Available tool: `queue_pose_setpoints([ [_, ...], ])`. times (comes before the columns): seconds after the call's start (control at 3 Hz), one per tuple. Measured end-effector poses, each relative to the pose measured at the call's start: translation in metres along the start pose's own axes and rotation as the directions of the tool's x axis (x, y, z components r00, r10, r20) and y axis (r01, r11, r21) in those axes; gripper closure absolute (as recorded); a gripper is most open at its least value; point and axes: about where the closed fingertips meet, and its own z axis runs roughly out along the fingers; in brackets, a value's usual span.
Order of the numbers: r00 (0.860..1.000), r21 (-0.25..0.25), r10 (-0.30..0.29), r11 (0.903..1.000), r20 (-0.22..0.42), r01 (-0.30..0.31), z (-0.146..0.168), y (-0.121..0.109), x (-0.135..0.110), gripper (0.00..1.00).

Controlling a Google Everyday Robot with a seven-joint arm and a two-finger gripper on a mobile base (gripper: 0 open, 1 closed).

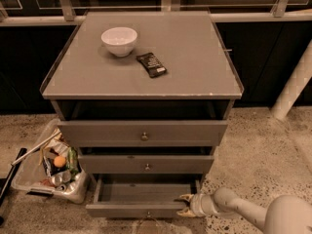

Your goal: Open bottom drawer

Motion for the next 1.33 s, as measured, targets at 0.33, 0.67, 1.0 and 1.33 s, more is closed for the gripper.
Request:
queue_pose_setpoints([
  [0.33,1.000,0.000,0.000,1.0000,0.000,0.000,-0.003,0.000,-0.002,0.85],
  [0.67,1.000,0.002,0.001,1.0000,-0.006,-0.001,-0.009,0.007,0.001,1.00],
  [1.0,1.000,0.017,-0.006,0.9998,-0.026,0.006,-0.018,0.006,0.006,1.00],
  [1.33,1.000,0.017,-0.005,0.9998,-0.027,0.005,-0.019,0.008,0.006,1.00],
])
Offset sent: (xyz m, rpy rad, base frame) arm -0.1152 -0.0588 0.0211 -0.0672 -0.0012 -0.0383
